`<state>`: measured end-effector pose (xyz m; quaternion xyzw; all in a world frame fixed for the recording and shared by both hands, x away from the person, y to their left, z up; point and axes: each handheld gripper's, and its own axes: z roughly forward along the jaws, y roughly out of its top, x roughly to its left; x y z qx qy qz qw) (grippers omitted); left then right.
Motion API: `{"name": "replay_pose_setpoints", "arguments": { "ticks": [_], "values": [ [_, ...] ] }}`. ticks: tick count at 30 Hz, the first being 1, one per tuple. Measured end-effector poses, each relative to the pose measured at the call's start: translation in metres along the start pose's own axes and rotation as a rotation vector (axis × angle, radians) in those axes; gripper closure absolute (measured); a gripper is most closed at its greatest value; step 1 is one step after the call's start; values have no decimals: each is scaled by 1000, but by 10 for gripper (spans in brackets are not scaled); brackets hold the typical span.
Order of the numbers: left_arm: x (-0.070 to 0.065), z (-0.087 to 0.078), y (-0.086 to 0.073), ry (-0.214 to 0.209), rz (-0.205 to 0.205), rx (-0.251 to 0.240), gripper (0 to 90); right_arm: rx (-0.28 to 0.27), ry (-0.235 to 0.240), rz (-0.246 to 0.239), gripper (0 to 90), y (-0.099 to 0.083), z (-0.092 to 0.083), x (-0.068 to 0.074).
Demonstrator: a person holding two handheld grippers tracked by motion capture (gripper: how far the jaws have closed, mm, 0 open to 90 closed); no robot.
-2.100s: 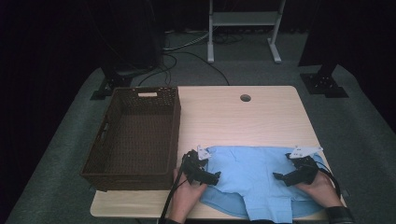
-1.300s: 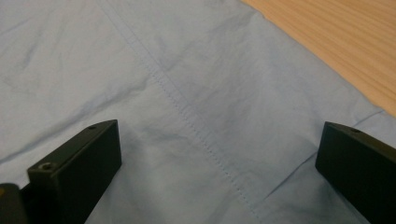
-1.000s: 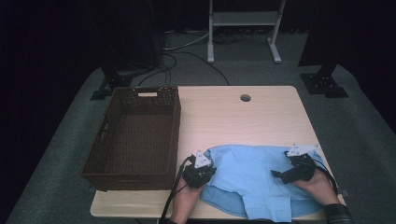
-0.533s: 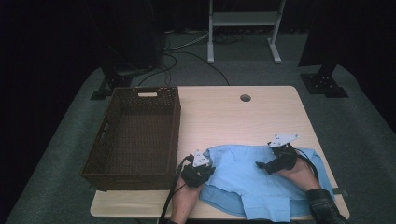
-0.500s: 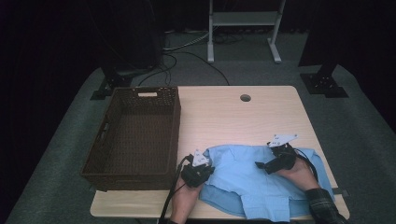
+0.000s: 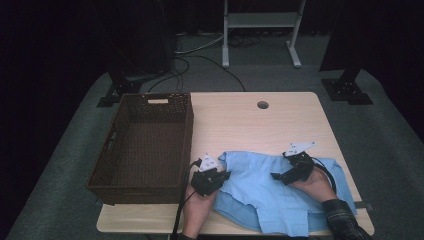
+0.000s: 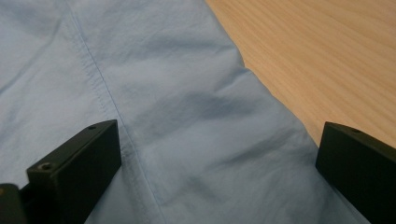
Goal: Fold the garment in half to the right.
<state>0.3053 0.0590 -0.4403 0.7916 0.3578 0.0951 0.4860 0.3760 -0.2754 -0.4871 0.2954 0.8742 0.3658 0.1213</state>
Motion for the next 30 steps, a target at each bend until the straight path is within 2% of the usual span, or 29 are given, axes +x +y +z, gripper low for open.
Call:
{"name": "replay_pose_setpoints", "arguments": {
  "ticks": [4,5,6,14,19,24,30],
  "values": [
    [-2,-6,14,-55,26,-43,885,1,6,-9,0,3,3,-1],
    [-2,-6,14,-55,26,-43,885,0,8,-9,0,4,4,-1],
    [-3,-7,20,-81,36,-63,885,1,10,-15,0,5,5,-1],
    [-7,-12,43,-193,105,-122,884,3,32,-34,0,20,20,3],
    [-12,-9,58,-217,145,-135,885,1,48,-54,0,34,33,9],
    [-17,0,67,-232,160,-152,884,3,68,-70,0,48,47,18],
    [-22,15,69,-243,156,-159,884,1,81,-84,0,62,62,28]
  ]
}}
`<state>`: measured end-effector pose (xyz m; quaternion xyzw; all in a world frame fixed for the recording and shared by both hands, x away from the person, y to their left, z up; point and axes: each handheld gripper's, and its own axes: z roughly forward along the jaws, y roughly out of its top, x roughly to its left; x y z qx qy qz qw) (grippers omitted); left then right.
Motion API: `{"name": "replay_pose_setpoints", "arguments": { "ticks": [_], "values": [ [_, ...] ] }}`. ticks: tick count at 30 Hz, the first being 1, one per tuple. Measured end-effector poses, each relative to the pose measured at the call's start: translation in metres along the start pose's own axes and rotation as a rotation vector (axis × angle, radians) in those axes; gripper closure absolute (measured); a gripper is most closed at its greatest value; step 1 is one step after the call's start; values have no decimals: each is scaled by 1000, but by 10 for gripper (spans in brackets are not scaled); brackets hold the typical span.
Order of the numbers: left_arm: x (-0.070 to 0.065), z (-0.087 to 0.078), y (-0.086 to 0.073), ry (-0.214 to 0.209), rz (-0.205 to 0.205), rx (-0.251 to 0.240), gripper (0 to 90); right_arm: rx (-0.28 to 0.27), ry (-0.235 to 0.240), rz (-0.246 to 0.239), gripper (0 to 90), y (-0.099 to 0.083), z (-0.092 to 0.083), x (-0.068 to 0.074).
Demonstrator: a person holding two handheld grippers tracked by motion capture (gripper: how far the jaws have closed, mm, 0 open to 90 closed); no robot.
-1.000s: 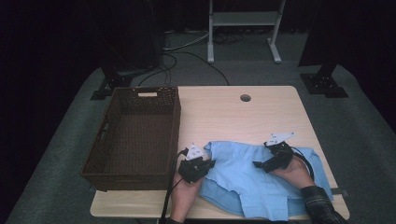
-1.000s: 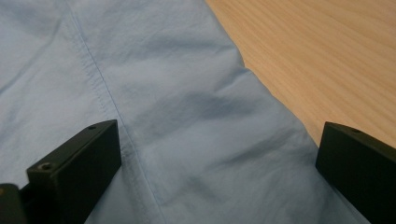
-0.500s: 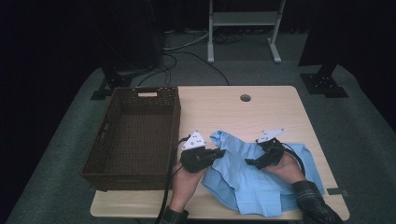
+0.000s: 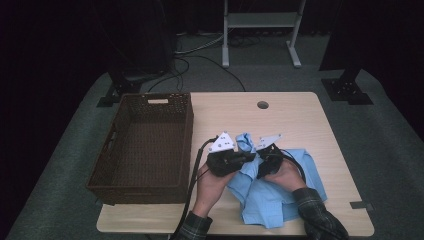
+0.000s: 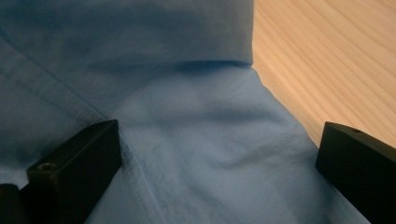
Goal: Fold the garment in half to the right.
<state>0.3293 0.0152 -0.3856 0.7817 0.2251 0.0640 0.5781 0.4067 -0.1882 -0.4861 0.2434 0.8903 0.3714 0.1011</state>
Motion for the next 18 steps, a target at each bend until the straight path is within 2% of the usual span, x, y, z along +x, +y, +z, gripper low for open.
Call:
{"name": "replay_pose_setpoints", "arguments": {
  "ticks": [2,4,7,10,14,18],
  "values": [
    [1,1,-1,-1,-9,-7,884,-1,5,-4,0,1,0,1],
    [2,0,-2,4,-9,-6,884,-26,14,-14,0,-3,-7,-1],
    [5,-3,-3,12,-13,-5,883,-60,-13,-36,0,-13,-32,-2],
    [7,-5,-5,20,-19,-9,884,-73,-14,-35,0,-30,-58,-4],
    [9,-9,-7,30,-24,-14,883,-45,-14,-38,0,-59,-78,-4],
    [10,-12,-8,38,-26,-14,883,-24,-2,-28,0,-75,-82,-4]
  ]
}}
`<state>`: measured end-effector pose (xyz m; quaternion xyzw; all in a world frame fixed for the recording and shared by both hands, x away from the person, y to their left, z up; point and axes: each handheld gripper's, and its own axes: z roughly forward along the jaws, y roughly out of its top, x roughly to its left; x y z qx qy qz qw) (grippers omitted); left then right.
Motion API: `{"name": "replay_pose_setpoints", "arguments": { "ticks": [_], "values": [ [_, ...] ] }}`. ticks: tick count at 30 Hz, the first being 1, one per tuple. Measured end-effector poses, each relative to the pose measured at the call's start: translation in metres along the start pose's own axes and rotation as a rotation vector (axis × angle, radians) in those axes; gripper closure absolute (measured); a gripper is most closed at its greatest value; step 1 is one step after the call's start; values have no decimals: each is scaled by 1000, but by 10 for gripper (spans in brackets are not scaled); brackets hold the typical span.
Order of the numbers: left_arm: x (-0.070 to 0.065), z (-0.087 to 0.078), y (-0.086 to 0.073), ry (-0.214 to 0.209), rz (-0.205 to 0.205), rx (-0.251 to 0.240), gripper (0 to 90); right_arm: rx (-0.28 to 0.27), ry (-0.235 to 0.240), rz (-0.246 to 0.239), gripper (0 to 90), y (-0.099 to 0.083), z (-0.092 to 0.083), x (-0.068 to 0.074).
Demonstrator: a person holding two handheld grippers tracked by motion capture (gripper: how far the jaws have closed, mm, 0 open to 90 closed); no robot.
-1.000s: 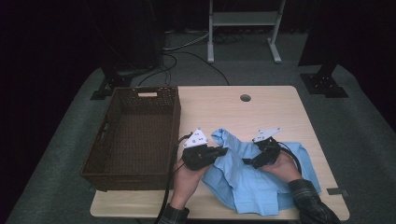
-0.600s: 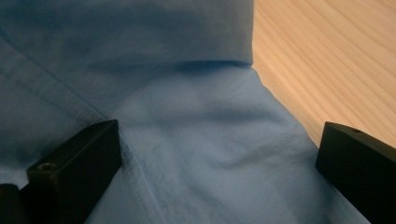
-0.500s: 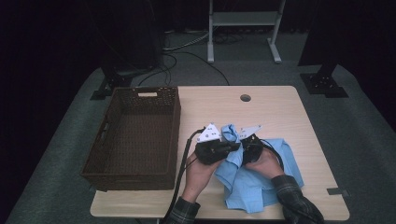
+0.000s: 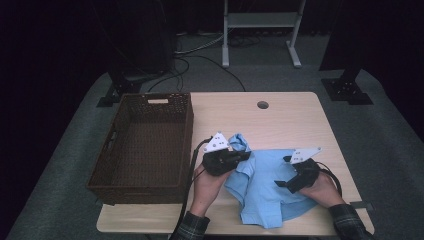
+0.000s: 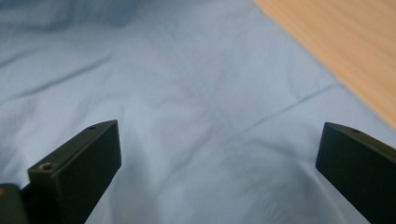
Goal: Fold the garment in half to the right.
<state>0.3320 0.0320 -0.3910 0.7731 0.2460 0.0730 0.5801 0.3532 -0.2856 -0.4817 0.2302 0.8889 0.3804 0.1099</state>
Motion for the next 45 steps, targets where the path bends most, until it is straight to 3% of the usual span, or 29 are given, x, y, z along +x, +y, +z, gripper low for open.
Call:
{"name": "replay_pose_setpoints", "arguments": {
  "ticks": [10,20,24,28,32,37,45],
  "values": [
    [2,-11,1,14,8,1,883,18,8,10,0,1,9,1],
    [4,-11,6,8,-4,6,883,18,35,-15,0,33,41,21],
    [6,5,5,-1,-13,52,882,17,51,-31,0,43,53,29],
    [5,24,3,-20,-17,82,882,19,44,-25,0,43,52,32],
    [2,46,1,-39,-14,119,882,-11,72,-25,0,35,33,29],
    [0,68,-4,-62,-27,147,881,-34,56,-24,0,22,9,21],
    [-3,102,-15,-96,-36,203,881,-26,60,-3,0,2,-4,12]
  ]
}}
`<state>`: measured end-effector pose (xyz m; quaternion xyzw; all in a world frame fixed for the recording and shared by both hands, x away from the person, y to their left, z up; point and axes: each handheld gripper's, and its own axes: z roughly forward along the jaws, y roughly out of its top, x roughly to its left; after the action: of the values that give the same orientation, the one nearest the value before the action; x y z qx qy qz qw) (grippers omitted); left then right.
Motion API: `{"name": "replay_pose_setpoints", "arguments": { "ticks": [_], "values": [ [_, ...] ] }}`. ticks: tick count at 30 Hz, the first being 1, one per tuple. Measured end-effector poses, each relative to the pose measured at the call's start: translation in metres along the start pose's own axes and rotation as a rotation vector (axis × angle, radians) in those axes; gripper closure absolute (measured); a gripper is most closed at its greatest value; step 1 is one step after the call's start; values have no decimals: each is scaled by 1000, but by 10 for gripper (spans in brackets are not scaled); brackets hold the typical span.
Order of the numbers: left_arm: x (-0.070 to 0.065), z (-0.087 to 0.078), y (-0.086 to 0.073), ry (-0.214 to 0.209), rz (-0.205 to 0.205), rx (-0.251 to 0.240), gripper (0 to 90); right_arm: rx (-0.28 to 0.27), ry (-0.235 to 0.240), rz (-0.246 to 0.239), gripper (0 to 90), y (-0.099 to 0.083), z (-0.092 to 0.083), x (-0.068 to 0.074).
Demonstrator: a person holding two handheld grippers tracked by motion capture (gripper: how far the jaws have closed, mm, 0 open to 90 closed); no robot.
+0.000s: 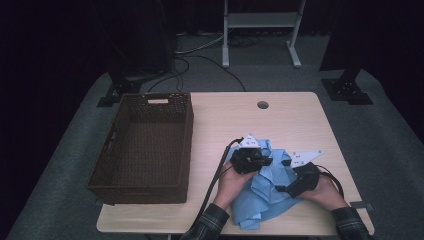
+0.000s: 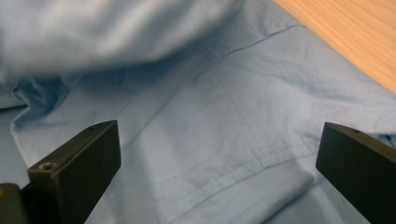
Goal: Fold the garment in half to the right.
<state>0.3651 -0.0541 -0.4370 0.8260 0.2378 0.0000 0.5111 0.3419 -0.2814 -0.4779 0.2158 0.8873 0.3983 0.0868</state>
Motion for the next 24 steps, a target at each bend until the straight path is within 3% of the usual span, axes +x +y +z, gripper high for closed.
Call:
{"name": "replay_pose_setpoints", "arguments": {
  "ticks": [7,15,17,24],
  "values": [
    [0,33,-5,-11,-11,65,880,42,-1,-20,0,-4,4,-1],
    [6,52,-7,10,-52,115,877,45,4,-23,0,-7,6,-2],
    [6,53,-7,11,-41,127,868,45,4,-23,0,-7,6,-2],
    [5,39,-4,29,-20,128,632,45,3,-22,0,-7,6,-2]
  ]
}}
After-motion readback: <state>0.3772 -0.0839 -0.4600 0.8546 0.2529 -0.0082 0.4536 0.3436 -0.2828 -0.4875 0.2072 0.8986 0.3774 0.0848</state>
